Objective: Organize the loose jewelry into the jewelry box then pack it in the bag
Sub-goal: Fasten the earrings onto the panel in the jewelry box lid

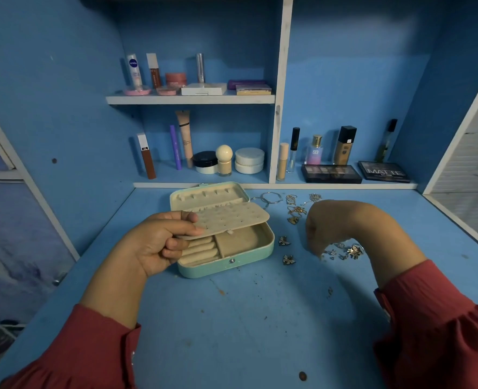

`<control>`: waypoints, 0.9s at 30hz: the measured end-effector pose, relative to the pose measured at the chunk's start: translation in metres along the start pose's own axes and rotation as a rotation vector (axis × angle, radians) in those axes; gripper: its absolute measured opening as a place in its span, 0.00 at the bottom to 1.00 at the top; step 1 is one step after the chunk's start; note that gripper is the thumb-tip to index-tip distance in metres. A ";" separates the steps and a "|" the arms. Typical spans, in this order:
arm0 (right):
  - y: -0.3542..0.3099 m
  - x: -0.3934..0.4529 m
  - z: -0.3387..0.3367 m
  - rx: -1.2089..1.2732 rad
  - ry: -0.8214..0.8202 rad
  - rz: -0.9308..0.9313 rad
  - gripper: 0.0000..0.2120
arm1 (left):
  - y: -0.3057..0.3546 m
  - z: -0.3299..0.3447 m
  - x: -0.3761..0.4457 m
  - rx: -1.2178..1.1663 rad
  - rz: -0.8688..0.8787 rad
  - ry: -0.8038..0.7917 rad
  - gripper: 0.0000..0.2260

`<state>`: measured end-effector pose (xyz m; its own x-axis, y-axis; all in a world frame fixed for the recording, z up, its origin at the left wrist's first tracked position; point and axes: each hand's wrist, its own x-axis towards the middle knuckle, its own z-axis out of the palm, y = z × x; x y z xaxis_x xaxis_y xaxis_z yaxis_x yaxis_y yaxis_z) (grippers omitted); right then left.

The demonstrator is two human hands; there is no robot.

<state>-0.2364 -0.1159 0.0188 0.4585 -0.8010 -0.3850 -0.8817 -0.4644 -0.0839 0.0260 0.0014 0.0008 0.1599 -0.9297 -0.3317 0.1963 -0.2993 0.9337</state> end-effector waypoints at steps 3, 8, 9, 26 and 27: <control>-0.001 -0.001 0.001 0.049 0.014 -0.026 0.03 | 0.000 0.000 0.000 -0.003 0.001 -0.002 0.12; -0.001 0.000 -0.001 0.274 0.168 -0.094 0.02 | 0.000 0.000 -0.001 0.001 0.000 -0.003 0.12; -0.001 0.001 0.000 0.333 0.224 -0.106 0.02 | 0.000 0.000 -0.001 0.001 0.001 0.000 0.12; -0.076 0.006 -0.015 0.704 0.359 -0.519 0.03 | 0.000 -0.001 -0.001 -0.002 0.010 0.002 0.11; -0.085 0.006 -0.015 0.663 0.346 -0.545 0.02 | -0.001 -0.001 -0.001 -0.001 0.011 0.002 0.11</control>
<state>-0.1575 -0.0871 0.0372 0.7423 -0.6533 0.1491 -0.3693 -0.5845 -0.7225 0.0264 0.0026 0.0004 0.1640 -0.9327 -0.3213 0.1958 -0.2885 0.9372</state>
